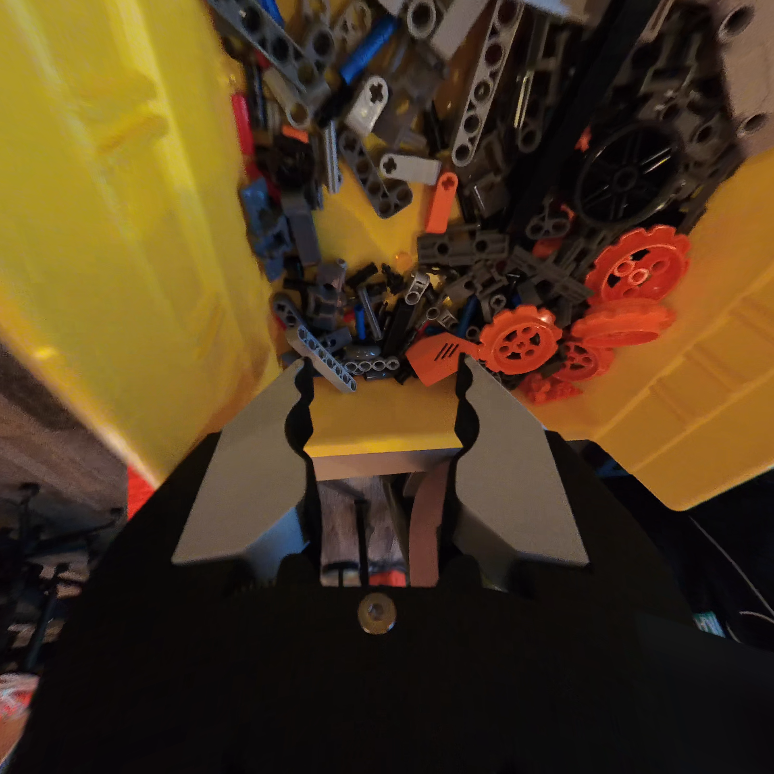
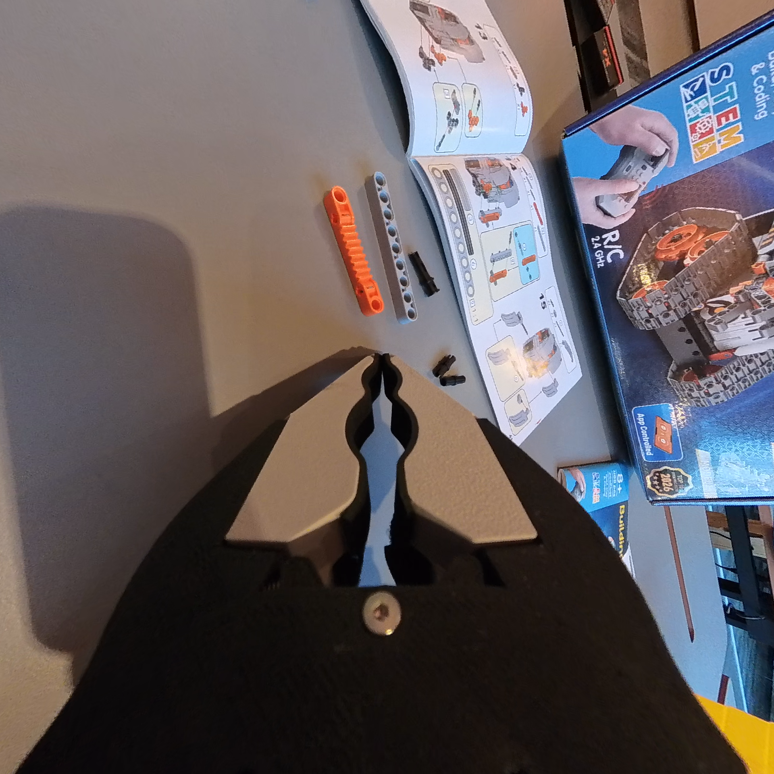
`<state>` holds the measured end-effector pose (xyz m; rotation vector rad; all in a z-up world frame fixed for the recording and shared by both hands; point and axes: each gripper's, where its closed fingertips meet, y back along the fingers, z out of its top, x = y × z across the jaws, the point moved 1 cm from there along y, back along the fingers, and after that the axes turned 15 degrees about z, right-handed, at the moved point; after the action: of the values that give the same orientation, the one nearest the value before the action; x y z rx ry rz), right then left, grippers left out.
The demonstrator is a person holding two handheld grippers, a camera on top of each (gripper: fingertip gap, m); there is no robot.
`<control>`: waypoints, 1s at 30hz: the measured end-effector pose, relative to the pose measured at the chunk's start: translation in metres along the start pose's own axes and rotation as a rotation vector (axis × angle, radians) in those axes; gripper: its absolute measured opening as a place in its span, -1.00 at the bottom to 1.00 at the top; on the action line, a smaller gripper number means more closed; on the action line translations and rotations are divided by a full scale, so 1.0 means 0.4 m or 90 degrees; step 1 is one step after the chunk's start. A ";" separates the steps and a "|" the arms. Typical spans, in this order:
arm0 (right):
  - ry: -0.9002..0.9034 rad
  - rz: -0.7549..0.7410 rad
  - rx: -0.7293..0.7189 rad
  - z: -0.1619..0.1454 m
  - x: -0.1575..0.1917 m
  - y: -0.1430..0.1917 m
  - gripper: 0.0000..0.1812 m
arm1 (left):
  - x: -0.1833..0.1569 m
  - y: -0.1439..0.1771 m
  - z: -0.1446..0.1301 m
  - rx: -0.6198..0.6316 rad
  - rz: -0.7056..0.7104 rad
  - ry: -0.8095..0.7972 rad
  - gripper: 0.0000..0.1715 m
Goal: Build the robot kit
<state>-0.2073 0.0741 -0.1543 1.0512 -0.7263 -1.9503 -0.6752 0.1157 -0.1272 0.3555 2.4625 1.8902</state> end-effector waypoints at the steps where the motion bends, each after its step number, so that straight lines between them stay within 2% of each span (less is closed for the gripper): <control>1: 0.000 0.000 0.000 0.000 0.000 0.000 -1.00 | -0.004 -0.012 -0.003 0.022 0.006 -0.013 -0.20; 5: -0.002 0.002 -0.002 0.000 0.000 0.000 -1.00 | -0.010 -0.050 0.001 0.087 0.046 -0.039 -0.04; 13: 0.003 0.003 0.001 0.001 0.003 0.001 -1.00 | -0.008 -0.065 -0.001 0.121 0.088 -0.077 -0.09; 17: 0.004 0.004 0.001 0.001 0.004 0.001 -1.00 | -0.005 -0.064 -0.001 0.127 0.096 -0.073 -0.31; 21: 0.004 0.005 0.001 0.001 0.005 0.002 -1.00 | -0.011 -0.058 0.000 0.119 0.079 -0.086 -0.70; 26: 0.003 0.007 -0.001 0.001 0.005 0.001 -1.00 | -0.025 -0.042 0.014 0.084 0.045 -0.104 -0.84; 30: 0.002 0.008 -0.002 0.001 0.005 0.001 -1.00 | -0.043 -0.011 0.068 -0.005 -0.010 -0.096 -0.85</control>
<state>-0.2084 0.0721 -0.1546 1.0444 -0.7256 -1.9392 -0.6550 0.1371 -0.1410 0.4585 2.3539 1.7950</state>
